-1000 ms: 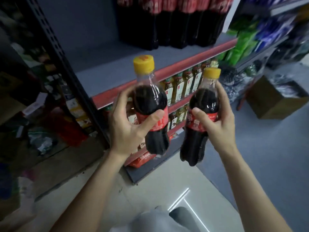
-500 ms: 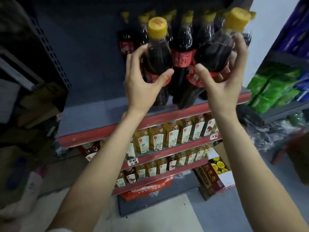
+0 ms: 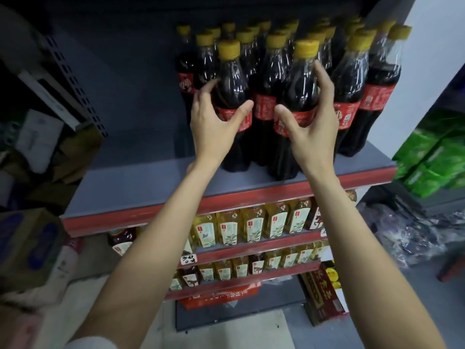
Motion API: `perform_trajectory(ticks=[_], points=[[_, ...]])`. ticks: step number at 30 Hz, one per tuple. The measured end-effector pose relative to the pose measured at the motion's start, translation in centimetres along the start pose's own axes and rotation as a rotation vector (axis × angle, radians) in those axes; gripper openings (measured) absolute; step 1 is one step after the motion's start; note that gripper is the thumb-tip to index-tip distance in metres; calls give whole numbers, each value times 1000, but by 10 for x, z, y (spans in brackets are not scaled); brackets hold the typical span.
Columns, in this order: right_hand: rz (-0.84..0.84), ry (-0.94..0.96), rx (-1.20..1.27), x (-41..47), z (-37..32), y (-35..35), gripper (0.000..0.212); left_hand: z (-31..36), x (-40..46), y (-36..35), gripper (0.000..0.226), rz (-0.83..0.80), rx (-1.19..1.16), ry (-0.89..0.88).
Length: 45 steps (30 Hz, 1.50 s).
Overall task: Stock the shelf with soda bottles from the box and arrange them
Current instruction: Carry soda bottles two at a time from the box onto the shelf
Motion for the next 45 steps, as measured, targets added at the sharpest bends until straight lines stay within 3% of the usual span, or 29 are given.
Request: perform_trajectory(ticks=[4,12,17,21,25,30,34,39,45], points=[[-48,-2,-197,6,-1,-2,75,-1,8,-9,73,-19,63,-12],[60,98,-606,2,-9,-7,72,4,5,-15,74,-4,172,-40],[183,231,-522,-15,-18,0,48,7,-9,-7,71,-3,146,-53],[280,381,-350,-38,-31,-5,28,15,-37,22,48,101,77,-87],[225,490,-120,-64,-52,-34,17,15,-79,74,22,237,-76,-158],[2,538,224,-116,-97,-97,10,-6,-152,164,13,404,29,-178],[-332,434,409,-174,-129,-167,16,-38,-216,245,16,348,324,-38],[-906,305,393,-281,-166,-279,29,-113,-331,361,29,242,660,514],[-1261,273,253,-397,-197,-406,40,-192,-444,474,38,267,722,928]])
Point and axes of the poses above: each hand's wrist, its own x-axis towards the middle knuckle, its own y-axis out of the back of the hand, z = x × y, the point moved 4 cm from there along x, towards the middle knuckle, and after that the axes turned 7 degrees about -z, right-handed, at the moved point
